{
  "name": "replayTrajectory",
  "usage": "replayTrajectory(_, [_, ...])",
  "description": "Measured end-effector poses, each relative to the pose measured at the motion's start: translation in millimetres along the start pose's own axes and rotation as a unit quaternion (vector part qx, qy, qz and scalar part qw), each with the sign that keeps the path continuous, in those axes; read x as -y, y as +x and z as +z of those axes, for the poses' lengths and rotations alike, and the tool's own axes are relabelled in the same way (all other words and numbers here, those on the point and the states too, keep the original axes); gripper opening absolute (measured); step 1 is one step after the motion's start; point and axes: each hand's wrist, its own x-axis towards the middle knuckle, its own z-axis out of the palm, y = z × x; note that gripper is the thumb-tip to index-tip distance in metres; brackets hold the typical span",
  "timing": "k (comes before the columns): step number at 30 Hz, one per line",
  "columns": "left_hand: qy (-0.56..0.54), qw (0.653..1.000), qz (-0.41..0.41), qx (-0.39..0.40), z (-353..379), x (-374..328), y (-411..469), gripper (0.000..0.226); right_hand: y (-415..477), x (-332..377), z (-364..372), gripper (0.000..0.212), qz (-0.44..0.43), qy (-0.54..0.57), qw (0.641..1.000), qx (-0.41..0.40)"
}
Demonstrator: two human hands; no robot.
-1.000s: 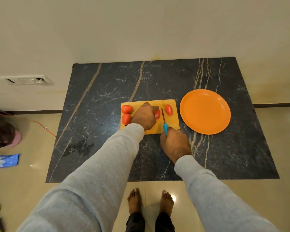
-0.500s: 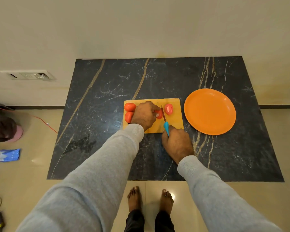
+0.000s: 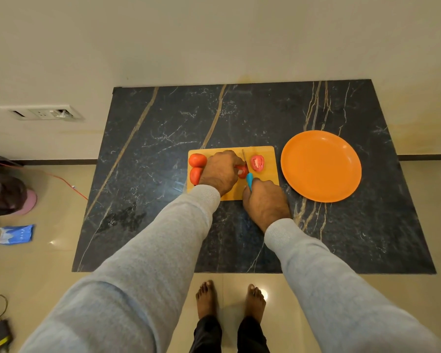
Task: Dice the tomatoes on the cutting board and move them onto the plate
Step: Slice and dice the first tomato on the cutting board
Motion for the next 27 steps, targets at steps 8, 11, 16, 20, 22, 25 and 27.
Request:
replayTrajectory(8, [-0.016, 1.000, -0.011, -0.007, 1, 2, -3, 0.031, -19, 1, 11, 0.036, 0.011, -0.052, 0.997, 0.047])
replayTrajectory(11, [-0.012, 1.000, 0.000, -0.018, 2, 2, -4, 0.030, -16, 3, 11, 0.034, 0.010, -0.054, 0.998, 0.042])
replayTrajectory(16, [-0.017, 0.999, -0.012, -0.033, 4, 3, -6, 0.025, -12, 4, 13, 0.032, -0.003, -0.058, 0.998, 0.026])
replayTrajectory(20, [-0.016, 0.999, -0.006, -0.031, 3, 3, -5, 0.026, -23, 1, 21, 0.034, 0.006, -0.064, 0.997, 0.037])
replayTrajectory(22, [-0.009, 1.000, -0.006, -0.026, 2, 4, -4, 0.026, -30, -1, 25, 0.035, 0.002, -0.069, 0.997, 0.039])
replayTrajectory(25, [0.000, 1.000, -0.002, -0.020, 0, 5, -4, 0.026, -39, -3, 28, 0.038, -0.001, -0.081, 0.996, 0.043])
replayTrajectory(27, [-0.007, 1.000, -0.006, -0.019, 0, 5, -4, 0.026, -45, -5, 30, 0.038, 0.001, -0.082, 0.996, 0.043])
